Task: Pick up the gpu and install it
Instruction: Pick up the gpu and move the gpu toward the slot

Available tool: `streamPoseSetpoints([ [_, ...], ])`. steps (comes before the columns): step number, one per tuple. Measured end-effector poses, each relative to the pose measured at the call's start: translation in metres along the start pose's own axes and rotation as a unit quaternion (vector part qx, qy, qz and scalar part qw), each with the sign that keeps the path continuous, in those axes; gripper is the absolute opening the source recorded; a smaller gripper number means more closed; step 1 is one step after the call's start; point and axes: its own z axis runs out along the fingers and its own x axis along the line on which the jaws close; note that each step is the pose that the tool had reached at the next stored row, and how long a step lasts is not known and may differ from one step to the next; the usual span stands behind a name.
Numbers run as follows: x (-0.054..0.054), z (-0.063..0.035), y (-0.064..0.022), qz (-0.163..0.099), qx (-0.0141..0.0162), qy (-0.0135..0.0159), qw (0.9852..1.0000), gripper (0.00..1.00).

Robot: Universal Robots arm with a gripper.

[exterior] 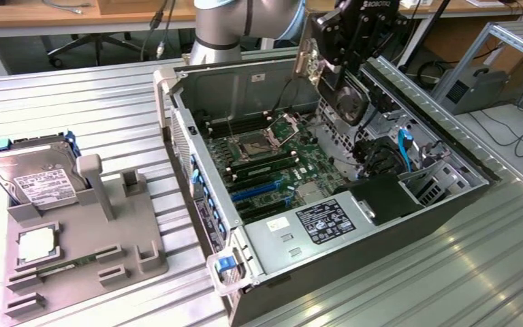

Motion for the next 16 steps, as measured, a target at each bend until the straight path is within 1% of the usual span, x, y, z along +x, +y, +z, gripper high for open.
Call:
streamPoseSetpoints([
  [1,-0.004,0.0001,0.0001,0.0,0.0,0.0,1.0,0.27],
  [2,-0.015,0.0005,0.0002,0.0,-0.0001,0.0,1.0,0.27],
  [4,-0.024,0.0007,0.0003,0.0,0.0,0.0,1.0,0.27],
  [6,-0.039,0.001,0.0004,0.0,0.0,0.0,1.0,0.27],
  [7,-0.044,0.0011,0.0005,0.0,0.0,0.0,1.0,0.27],
  [8,-0.053,0.0014,0.0006,0.0,0.0,0.0,1.0,0.27],
  [11,-0.066,0.0017,0.0006,0.0,0.0,0.0,1.0,0.27],
  [13,-0.072,0.0019,0.0007,0.0,-0.0001,0.0,1.0,0.27],
  [14,-0.075,0.002,0.0007,0.0,-0.0001,0.0,1.0,0.27],
  [16,-0.077,0.002,0.0008,0.0,0.0,0.0,1.0,0.27],
])
